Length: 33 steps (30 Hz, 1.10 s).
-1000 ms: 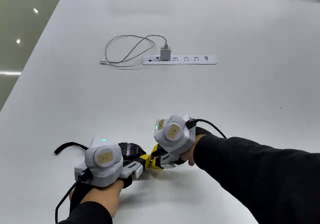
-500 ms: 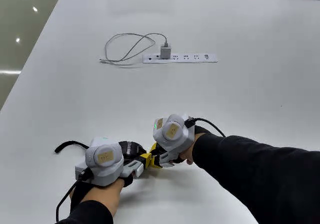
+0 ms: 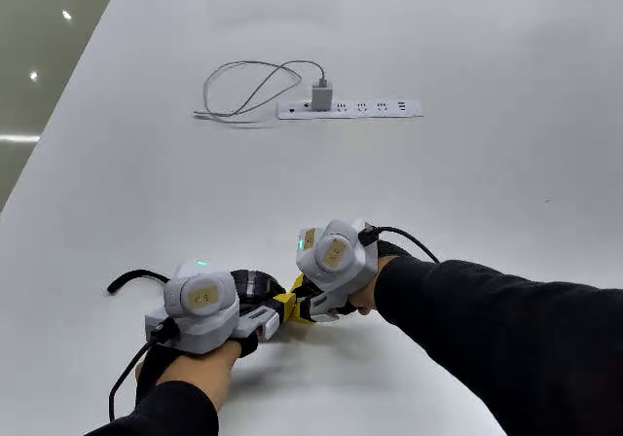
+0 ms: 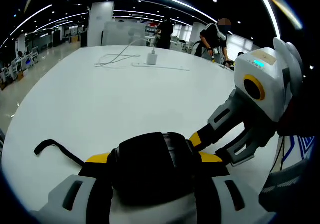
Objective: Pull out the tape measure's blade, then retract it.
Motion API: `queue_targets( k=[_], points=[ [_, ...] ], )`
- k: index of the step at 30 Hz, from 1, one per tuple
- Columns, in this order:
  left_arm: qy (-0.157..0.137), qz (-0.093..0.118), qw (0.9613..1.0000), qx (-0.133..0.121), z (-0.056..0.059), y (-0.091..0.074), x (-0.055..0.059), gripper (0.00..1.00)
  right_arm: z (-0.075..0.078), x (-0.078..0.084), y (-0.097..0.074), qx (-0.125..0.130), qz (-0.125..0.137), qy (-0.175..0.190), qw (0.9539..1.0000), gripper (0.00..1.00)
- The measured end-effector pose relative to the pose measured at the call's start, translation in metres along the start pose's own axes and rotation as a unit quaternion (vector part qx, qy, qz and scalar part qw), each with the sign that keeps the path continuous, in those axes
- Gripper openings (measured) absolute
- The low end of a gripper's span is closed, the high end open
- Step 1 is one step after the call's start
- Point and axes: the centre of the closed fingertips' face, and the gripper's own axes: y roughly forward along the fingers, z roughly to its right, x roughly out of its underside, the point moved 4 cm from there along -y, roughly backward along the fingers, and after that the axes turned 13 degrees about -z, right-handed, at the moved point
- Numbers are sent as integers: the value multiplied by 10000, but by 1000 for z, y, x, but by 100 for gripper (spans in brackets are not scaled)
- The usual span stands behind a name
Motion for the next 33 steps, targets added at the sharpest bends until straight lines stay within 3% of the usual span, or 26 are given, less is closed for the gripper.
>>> queue_targets(
  k=[20, 27, 33],
  points=[
    [-122, -69, 9998, 161, -1, -6, -3, 62, 0, -1, -9, 185, -138, -198, 9995, 15],
    [24, -8, 9997, 243, -3, -13, -10, 60, 1, 2, -17, 318, -133, -127, 9993, 17],
    [172, -23, 9992, 373, -9, -19, -12, 69, 1, 5, -27, 402, -54, 6, 9992, 19]
  ],
)
